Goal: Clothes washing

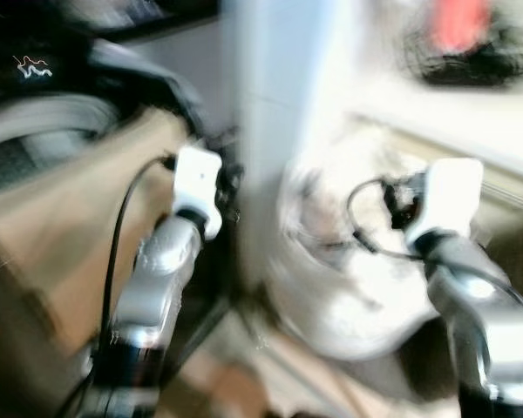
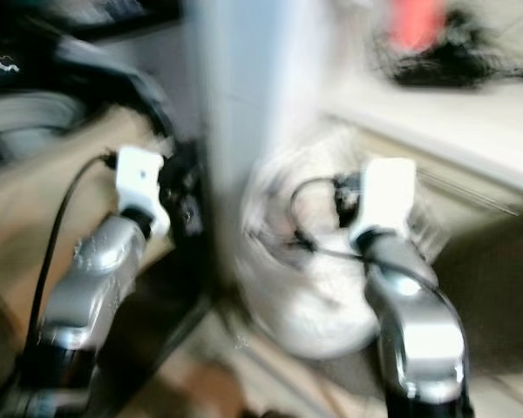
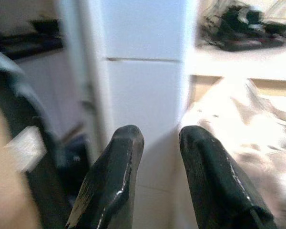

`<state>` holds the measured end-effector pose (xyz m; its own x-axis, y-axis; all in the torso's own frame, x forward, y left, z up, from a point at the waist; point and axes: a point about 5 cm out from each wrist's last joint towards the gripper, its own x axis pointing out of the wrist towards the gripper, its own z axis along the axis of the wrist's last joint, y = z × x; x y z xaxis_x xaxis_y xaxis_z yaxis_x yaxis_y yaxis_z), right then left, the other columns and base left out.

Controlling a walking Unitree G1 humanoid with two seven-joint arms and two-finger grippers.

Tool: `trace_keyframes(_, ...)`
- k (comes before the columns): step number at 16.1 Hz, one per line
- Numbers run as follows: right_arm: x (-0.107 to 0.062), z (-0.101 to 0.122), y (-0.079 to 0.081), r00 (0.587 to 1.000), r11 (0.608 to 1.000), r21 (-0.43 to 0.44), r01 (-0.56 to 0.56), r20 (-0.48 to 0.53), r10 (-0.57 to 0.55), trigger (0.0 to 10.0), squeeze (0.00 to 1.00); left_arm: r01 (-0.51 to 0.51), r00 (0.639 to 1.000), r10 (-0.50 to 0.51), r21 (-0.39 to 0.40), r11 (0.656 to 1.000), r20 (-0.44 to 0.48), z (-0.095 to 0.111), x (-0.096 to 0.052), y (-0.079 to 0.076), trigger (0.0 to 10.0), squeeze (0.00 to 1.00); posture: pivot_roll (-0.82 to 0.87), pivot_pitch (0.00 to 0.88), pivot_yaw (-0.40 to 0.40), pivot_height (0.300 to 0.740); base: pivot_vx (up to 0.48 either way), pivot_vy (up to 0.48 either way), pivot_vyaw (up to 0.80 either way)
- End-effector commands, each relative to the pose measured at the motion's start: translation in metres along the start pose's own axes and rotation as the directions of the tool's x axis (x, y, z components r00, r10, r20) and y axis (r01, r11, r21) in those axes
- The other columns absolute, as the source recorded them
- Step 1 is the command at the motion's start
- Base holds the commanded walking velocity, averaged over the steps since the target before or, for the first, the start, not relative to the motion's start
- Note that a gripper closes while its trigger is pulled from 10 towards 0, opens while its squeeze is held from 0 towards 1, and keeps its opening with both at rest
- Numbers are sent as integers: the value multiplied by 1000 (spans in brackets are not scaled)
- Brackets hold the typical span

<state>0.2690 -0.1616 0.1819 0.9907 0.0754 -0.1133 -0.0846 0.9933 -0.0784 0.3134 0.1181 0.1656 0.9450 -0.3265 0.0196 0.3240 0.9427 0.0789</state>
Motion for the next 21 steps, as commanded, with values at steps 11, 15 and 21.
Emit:
trace_keyframes(11,2,4,9,996,994,-59,-92,-5,92,10000,0,-100,995,100,92,991,7,3,9,0,10000,0,-66,0,15,740,0,160,-186)
trace_keyframes(15,6,5,1,998,993,-97,-64,19,66,10000,0,-109,992,107,30,994,61,8,2,2,10000,0,-43,0,-15,740,0,0,0)
trace_keyframes(21,13,2,-3,998,992,-109,-57,26,60,10000,0,-152,985,150,21,988,81,12,-1,9,10000,0,-26,0,-31,740,359,0,267)
